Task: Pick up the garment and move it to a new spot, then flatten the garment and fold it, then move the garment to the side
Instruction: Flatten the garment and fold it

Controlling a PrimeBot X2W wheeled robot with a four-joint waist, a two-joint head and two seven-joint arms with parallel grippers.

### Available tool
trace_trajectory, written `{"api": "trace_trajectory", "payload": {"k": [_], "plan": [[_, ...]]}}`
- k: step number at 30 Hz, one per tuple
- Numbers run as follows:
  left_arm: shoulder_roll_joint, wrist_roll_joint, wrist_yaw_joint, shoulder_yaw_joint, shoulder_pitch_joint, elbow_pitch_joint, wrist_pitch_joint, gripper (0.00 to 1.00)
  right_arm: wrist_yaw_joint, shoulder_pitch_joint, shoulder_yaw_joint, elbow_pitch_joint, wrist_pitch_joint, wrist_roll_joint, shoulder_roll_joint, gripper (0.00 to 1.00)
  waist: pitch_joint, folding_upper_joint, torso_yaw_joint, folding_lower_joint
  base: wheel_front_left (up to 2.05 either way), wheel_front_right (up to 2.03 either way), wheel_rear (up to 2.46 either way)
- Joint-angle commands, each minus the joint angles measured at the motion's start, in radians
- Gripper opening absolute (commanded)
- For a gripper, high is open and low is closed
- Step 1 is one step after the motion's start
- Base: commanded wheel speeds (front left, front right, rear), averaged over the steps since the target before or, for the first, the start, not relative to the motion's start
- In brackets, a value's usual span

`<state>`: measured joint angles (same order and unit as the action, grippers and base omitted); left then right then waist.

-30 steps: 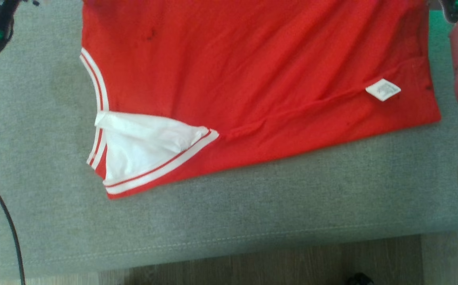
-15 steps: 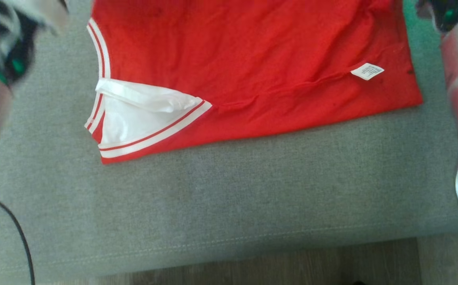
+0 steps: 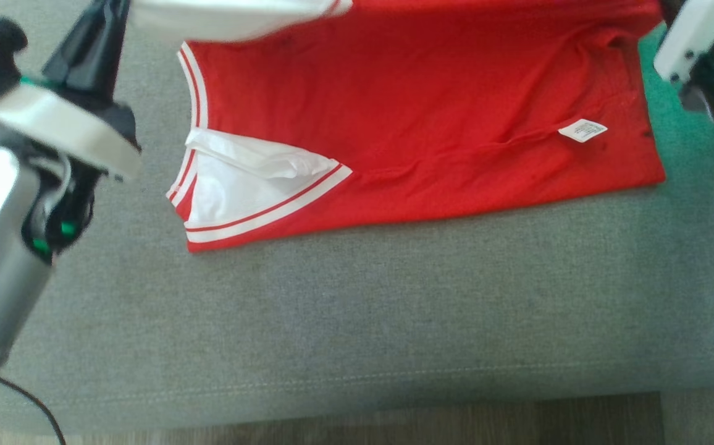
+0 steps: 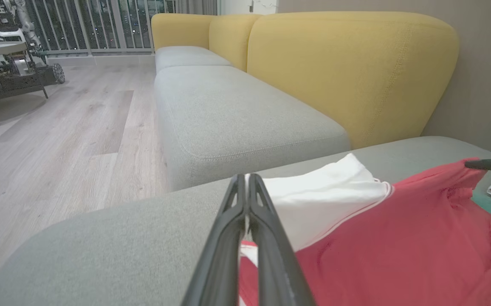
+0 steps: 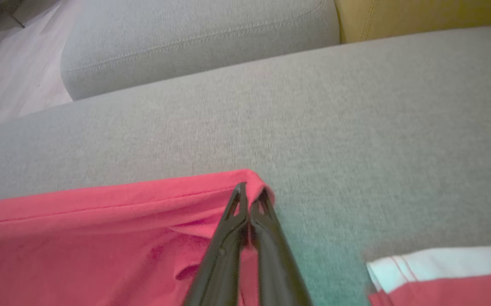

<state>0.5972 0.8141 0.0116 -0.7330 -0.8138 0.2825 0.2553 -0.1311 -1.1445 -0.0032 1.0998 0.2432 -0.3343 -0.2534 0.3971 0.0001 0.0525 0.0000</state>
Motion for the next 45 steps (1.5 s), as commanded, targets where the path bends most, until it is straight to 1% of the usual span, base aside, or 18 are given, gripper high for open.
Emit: {"api": "trace_trajectory", "payload": {"k": [1,5,7,11,14,18,22,26,33,34,35,36,37,38,42,45], "plan": [[0.062,0.004,0.01,0.05,-0.009,-0.036,-0.002,0.0,0.0,0.017,0.018,-0.046,0.01,-0.018,-0.009,0.0,-0.006,-0.0001,0.004,0.0,0.0,0.0,0.0],[0.097,-0.002,0.074,0.048,0.084,-0.119,-0.003,0.0,0.0,0.107,0.074,-0.135,0.057,-0.081,-0.044,0.0,-0.018,-0.0001,0.01,0.0,0.0,0.0,0.0],[0.103,0.005,0.096,0.047,0.134,-0.159,-0.002,0.0,0.0,0.152,0.102,-0.179,0.084,-0.101,-0.062,0.0,-0.023,-0.0001,0.012,0.0,0.0,0.0,0.0],[0.108,0.013,0.131,0.04,0.218,-0.219,0.0,0.0,0.0,0.235,0.134,-0.269,0.132,-0.134,-0.09,0.0,-0.029,-0.0001,0.016,0.0,0.0,0.0,0.0],[0.104,0.025,0.148,0.041,0.265,-0.241,0.001,0.0,0.0,0.285,0.137,-0.327,0.159,-0.147,-0.107,0.0,-0.032,-0.0001,0.015,0.0,0.0,0.0,0.0],[0.092,0.035,0.158,0.038,0.303,-0.235,0.002,0.0,0.0,0.337,0.126,-0.379,0.195,-0.152,-0.112,0.0,-0.032,-0.0001,0.014,0.0,0.0,0.0,0.0],[0.074,0.039,0.156,0.026,0.321,-0.198,0.003,0.0,0.0,0.371,0.106,-0.406,0.215,-0.146,-0.096,0.0,-0.034,-0.0001,0.011,0.0,0.0,0.0,0.0],[0.053,0.04,0.151,0.016,0.328,-0.159,0.003,0.0,0.0,0.388,0.092,-0.411,0.22,-0.137,-0.08,0.0,-0.041,-0.0001,0.01,0.0,0.0,0.0,0.0],[-0.012,0.033,0.134,-0.003,0.339,-0.075,0.005,0.0,0.0,0.421,0.062,-0.395,0.214,-0.132,-0.04,0.0,-0.071,-0.0001,0.013,0.0,0.0,0.0,0.0],[-0.021,0.03,0.132,-0.003,0.339,-0.063,0.005,0.0,0.0,0.427,0.06,-0.393,0.211,-0.131,-0.035,0.01,-0.076,-0.0001,0.013,0.0,0.0,0.0,0.0],[-0.03,0.028,0.13,-0.002,0.34,-0.05,0.005,0.04,0.0,0.432,0.058,-0.39,0.207,-0.131,-0.031,0.2,-0.081,-0.0001,0.013,0.0,0.0,0.0,0.0],[-0.041,0.025,0.129,0.002,0.341,-0.038,0.006,0.39,0.0,0.438,0.056,-0.387,0.202,-0.131,-0.026,0.42,-0.087,-0.0001,0.013,0.0,0.0,0.0,0.0],[-0.053,0.021,0.133,0.012,0.342,-0.03,0.006,0.87,0.0,0.443,0.053,-0.386,0.193,-0.131,-0.022,0.7,-0.093,-0.0001,0.013,0.0,0.0,0.0,0.0],[-0.065,0.013,0.139,0.024,0.344,-0.026,0.006,1.0,0.0,0.448,0.048,-0.384,0.183,-0.131,-0.019,1.0,-0.1,-0.0001,0.013,0.0,0.0,0.0,0.0],[-0.108,-0.048,0.174,0.081,0.369,-0.027,0.006,1.0,0.0,0.475,0.025,-0.382,0.133,-0.137,-0.004,1.0,-0.131,-0.0001,0.012,0.0,0.0,0.0,0.0],[-0.136,-0.123,0.221,0.125,0.403,-0.044,0.006,1.0,0.0,0.512,0.003,-0.396,0.083,-0.136,0.002,1.0,-0.16,-0.0001,0.011,0.0,0.0,0.0,0.0]]}}
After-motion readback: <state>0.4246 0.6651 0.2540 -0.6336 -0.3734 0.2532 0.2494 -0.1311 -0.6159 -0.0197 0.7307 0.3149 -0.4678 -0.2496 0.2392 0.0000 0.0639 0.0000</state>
